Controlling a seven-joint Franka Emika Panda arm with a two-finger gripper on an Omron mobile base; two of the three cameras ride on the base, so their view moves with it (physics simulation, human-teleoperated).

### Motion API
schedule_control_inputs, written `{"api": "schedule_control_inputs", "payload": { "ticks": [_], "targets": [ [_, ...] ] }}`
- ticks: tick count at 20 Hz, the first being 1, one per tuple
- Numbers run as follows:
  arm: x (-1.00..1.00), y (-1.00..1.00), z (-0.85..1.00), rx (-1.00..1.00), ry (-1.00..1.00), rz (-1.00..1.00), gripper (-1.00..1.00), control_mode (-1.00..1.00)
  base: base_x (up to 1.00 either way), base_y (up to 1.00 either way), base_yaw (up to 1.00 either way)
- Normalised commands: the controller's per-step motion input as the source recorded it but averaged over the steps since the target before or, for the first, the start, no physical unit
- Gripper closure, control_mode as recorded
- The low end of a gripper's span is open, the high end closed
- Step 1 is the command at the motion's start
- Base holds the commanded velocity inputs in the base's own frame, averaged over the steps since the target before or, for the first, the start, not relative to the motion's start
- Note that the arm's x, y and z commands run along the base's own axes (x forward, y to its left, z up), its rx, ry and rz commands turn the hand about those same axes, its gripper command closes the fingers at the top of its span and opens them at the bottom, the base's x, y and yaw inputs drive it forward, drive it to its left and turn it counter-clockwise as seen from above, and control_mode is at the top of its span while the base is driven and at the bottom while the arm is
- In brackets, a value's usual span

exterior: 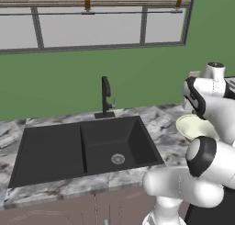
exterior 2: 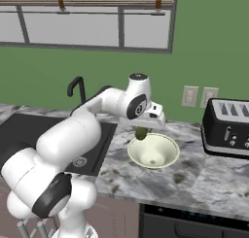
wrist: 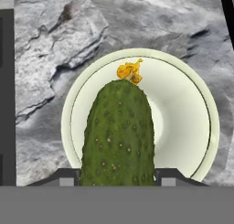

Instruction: Pick the tangerines from the cabinet and place them in one bowl. Pick the cucumber from the sink and place it in the other bowl.

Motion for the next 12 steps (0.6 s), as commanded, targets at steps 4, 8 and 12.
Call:
{"api": "schedule_control_inputs", "payload": {
  "ticks": [4,8,12],
  "targets": [
    [0.13,-0.13,-0.36,0.0,0.09,0.0,1.0,-1.0,0.0,0.0,0.0],
    [0.03,-0.07,-0.33,0.0,0.01,0.0,1.0,-1.0,0.0,0.0,0.0],
    [0.0,0.0,-0.19,0.0,0.0,0.0,1.0,-1.0,0.0,0.0,0.0]
  ]
}}
